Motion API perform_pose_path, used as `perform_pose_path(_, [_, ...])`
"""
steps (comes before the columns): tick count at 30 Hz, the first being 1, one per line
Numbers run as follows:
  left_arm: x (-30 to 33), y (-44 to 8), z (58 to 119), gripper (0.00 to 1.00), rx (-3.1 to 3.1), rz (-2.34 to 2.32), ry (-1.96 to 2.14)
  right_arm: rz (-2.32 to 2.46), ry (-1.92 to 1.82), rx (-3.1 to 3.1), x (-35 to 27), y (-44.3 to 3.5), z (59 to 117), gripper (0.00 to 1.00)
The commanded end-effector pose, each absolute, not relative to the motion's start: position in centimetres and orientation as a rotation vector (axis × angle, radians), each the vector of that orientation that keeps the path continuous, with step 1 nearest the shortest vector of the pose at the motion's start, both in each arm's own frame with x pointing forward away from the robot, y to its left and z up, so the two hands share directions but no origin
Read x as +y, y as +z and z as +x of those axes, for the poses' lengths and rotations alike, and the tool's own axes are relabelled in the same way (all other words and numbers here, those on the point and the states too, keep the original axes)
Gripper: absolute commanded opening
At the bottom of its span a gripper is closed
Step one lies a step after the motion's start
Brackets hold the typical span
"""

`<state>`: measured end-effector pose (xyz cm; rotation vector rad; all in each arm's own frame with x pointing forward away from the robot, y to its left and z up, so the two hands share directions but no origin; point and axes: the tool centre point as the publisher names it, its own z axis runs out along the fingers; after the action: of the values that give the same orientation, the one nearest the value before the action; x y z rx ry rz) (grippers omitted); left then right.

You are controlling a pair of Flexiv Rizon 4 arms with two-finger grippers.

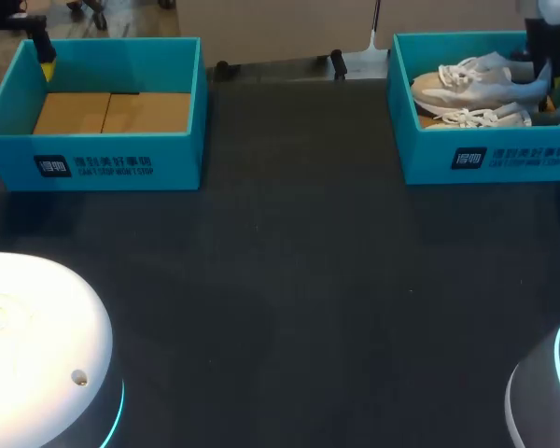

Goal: Take the shoe out of the shoebox, open the shoe tongue, remove and reinsert the insole, then place the shoe into the shoebox

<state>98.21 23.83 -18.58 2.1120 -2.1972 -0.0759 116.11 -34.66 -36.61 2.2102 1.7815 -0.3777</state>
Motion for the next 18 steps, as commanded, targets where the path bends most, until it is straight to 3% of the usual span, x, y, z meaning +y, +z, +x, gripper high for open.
perform_pose_path(1, [23.8, -18.5, 98.2, 1.00, -2.198, 2.113, -0.079, 2.229, -0.385, 1.788, -35.0, -37.0, 116.9, 0.00])
perform_pose_path(5, [23.8, -18.5, 98.2, 1.00, -2.198, 2.113, -0.079, 2.246, -0.364, 1.813, -35.2, -37.3, 116.9, 0.00])
perform_pose_path(10, [23.8, -18.5, 98.2, 1.00, -2.198, 2.113, -0.079, 2.251, -0.354, 1.809, -35.2, -37.0, 116.7, 0.38])
perform_pose_path(12, [23.8, -18.5, 98.2, 1.00, -2.198, 2.113, -0.079, 2.250, -0.348, 1.810, -35.2, -36.7, 116.6, 0.48])
perform_pose_path(14, [23.8, -18.5, 98.2, 1.00, -2.198, 2.113, -0.079, 2.248, -0.339, 1.809, -35.2, -36.4, 116.5, 0.79])
perform_pose_path(18, [23.8, -18.5, 98.2, 1.00, -2.198, 2.113, -0.079, 2.250, -0.319, 1.806, -35.1, -35.7, 116.3, 0.95])
